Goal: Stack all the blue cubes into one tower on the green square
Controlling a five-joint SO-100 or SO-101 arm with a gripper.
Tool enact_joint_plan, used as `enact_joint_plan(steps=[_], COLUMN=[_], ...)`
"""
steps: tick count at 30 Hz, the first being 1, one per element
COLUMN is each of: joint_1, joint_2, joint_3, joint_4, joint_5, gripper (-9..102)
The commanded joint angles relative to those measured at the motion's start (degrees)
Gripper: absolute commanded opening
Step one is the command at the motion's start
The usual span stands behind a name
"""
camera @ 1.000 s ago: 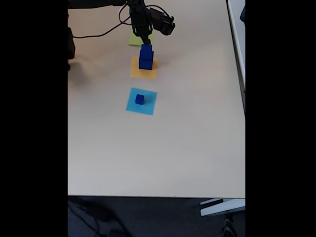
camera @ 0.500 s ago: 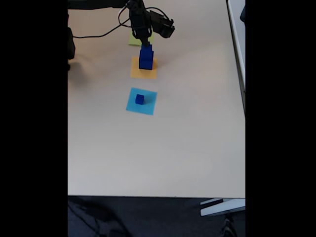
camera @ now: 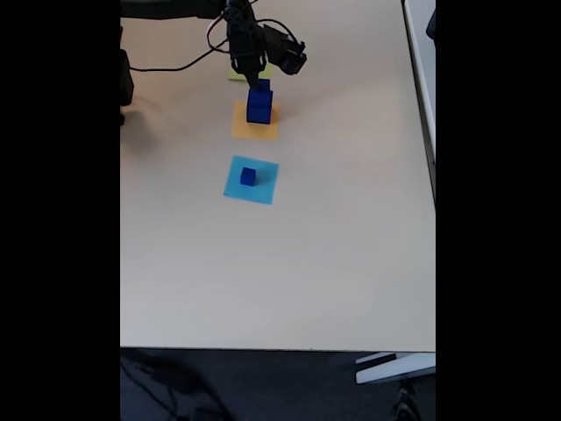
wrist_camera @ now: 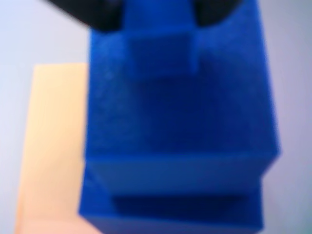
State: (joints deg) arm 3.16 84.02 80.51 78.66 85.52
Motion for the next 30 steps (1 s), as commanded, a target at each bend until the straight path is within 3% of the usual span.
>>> enact_joint_plan(steps=[1,30], joint_1=[-0.09,0.09], joint_2=[4.75,4.83], joint_3=[-0.44,-1.41], joint_4=[-0.26,-1.23], joint_5=[-0.44,-2.9], gripper=[3,8])
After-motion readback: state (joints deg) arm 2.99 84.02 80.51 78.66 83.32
